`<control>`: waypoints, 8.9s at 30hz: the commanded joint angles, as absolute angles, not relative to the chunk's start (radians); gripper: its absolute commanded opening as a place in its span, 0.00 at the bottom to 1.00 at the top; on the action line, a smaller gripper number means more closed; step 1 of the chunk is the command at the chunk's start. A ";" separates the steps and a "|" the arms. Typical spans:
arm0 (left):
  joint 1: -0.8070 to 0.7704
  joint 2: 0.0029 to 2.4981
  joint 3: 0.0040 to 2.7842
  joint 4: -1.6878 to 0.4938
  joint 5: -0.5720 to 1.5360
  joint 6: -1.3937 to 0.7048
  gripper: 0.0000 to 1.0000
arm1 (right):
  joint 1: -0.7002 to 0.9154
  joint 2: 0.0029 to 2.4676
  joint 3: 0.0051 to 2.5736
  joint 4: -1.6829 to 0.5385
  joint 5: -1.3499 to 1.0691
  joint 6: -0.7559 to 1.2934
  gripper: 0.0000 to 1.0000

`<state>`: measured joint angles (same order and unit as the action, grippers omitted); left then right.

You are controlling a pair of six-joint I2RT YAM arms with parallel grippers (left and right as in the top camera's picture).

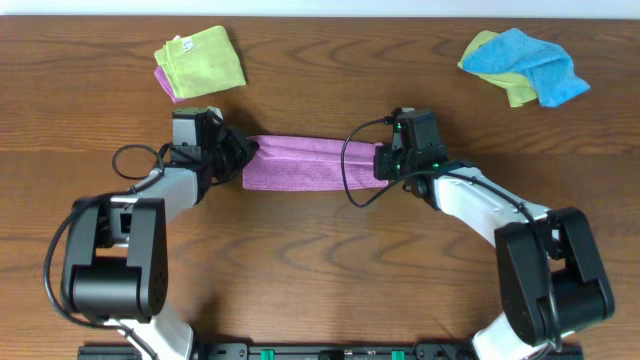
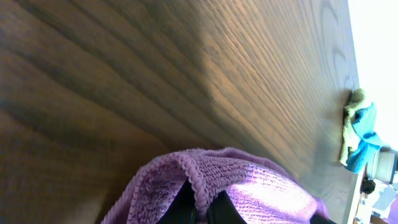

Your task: Fold the cloth

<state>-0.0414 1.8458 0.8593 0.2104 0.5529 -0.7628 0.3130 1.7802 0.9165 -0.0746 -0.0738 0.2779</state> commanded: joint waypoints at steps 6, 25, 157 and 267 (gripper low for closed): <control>-0.020 1.861 0.888 0.186 0.463 -0.754 0.06 | 0.303 1.818 0.923 -0.085 0.038 0.272 0.18; -0.019 1.737 0.926 0.176 0.498 -0.731 0.70 | 0.302 1.679 0.924 -0.207 0.038 0.318 0.50; -0.157 1.821 0.967 -0.076 0.488 -0.677 0.06 | 0.649 1.833 1.058 0.131 -0.146 0.485 0.01; -0.001 1.440 0.588 -0.122 0.669 -0.863 0.95 | 0.177 0.223 0.479 -0.894 -0.161 0.407 0.99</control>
<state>0.0101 1.4437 0.6151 -0.1444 0.6559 -0.8280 0.1848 0.2287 0.4824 -0.8936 -0.1787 0.3889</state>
